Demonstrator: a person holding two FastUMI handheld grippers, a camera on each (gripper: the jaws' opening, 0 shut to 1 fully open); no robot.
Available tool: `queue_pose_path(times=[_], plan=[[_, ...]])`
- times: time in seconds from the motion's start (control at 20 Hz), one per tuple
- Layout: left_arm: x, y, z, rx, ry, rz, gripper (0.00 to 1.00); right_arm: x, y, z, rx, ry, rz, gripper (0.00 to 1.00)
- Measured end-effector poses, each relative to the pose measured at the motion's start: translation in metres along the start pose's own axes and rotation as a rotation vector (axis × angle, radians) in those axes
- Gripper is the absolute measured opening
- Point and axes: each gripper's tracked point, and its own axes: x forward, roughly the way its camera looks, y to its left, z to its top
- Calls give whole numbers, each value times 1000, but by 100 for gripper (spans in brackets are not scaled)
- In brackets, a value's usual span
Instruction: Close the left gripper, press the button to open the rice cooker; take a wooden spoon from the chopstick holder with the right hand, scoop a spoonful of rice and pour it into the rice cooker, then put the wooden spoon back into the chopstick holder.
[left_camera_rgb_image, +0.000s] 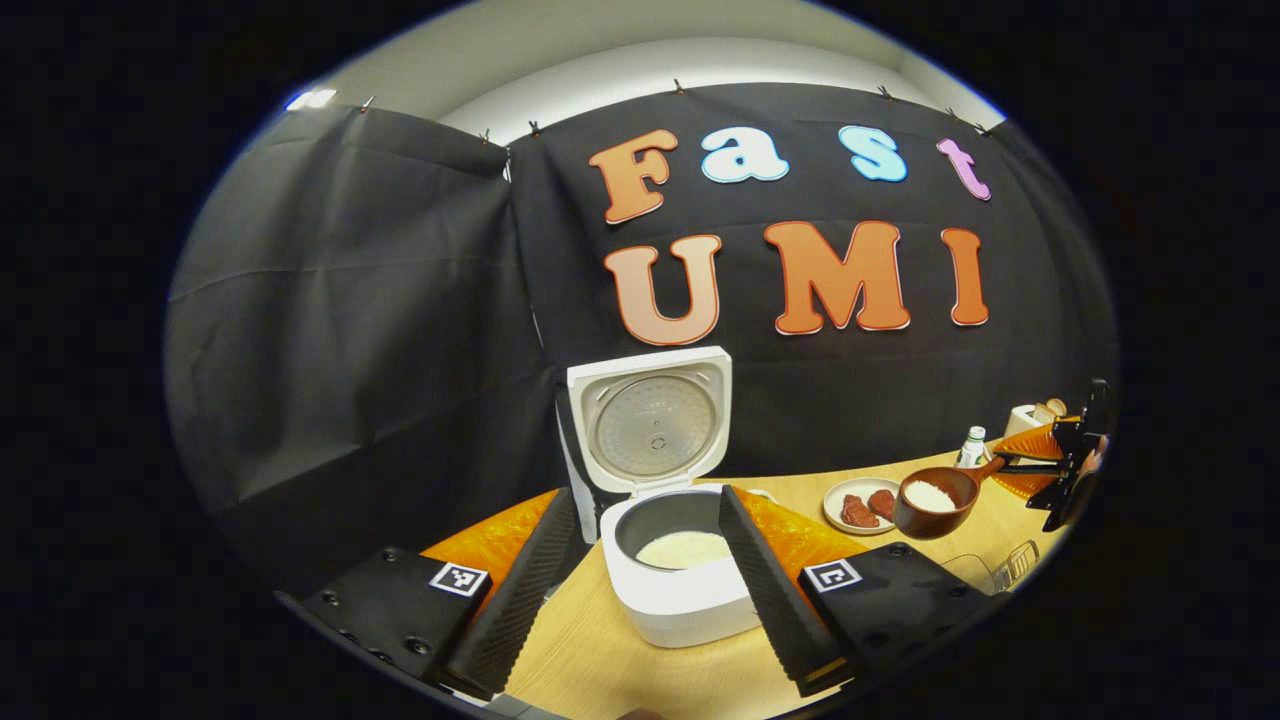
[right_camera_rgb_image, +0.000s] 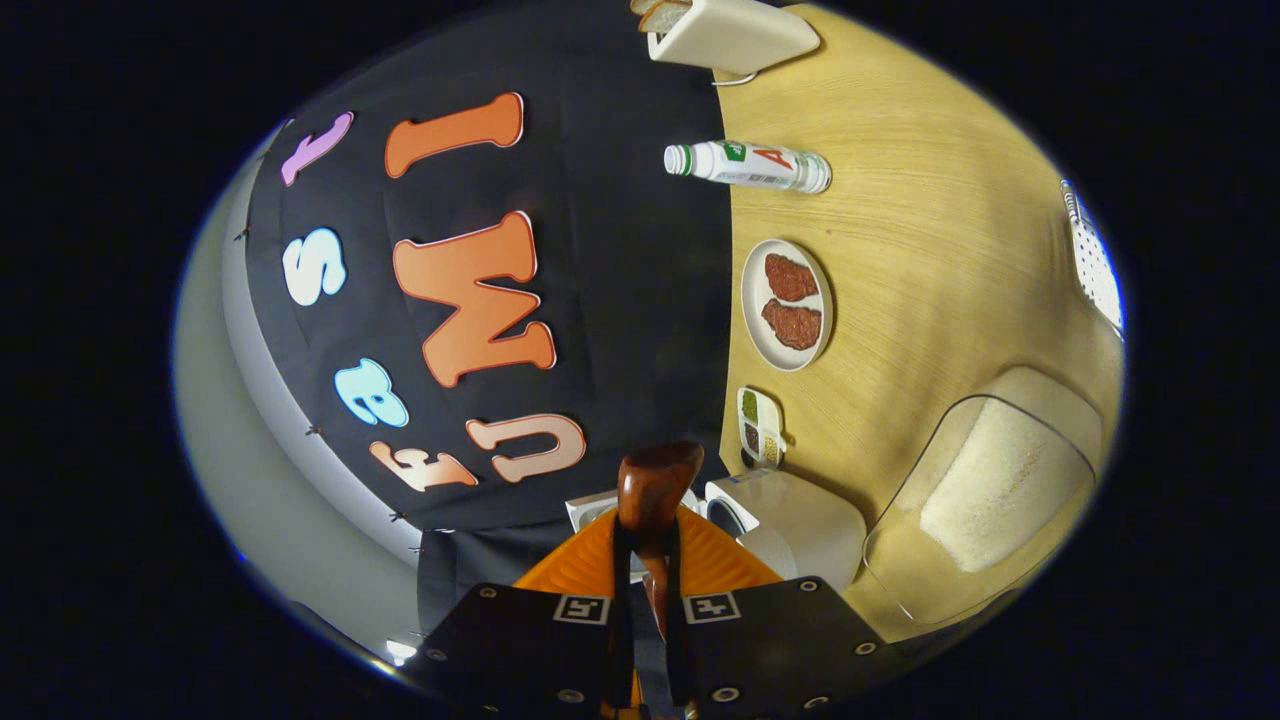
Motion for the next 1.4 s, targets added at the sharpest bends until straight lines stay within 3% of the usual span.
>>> queue_pose_path(times=[0.4, 0.45, 0.5, 0.8, 1.05, 1.15, 1.2, 1.3, 1.4], plan=[[-5, 53, -13, -32, 9, 79, 96, 59, 37, -45, -52, 59, 19, 12], [-5, 61, -16, -35, 11, 91, 96, 67, 42, -51, -62, 67, 21, 8], [-6, 68, -18, -37, 12, 106, 96, 77, 47, -58, -69, 73, 21, 13], [-6, 110, -31, -16, 20, 155, 99, 129, 61, -95, -173, 83, -18, 12], [-2, 134, -51, -32, 53, 180, 96, 165, 56, -113, -326, 67, -73, 12], [1, 141, -58, -42, 65, 188, 100, 176, 55, -117, -389, 60, -95, 12], [2, 145, -60, -41, 71, 194, 95, 181, 55, -119, -422, 57, -101, 12], [6, 151, -65, -37, 79, 200, 99, 191, 55, -121, -500, 39, -118, 12], [9, 152, -68, -37, 84, 197, 95, 199, 54, -119, -582, 11, -145, 13]])
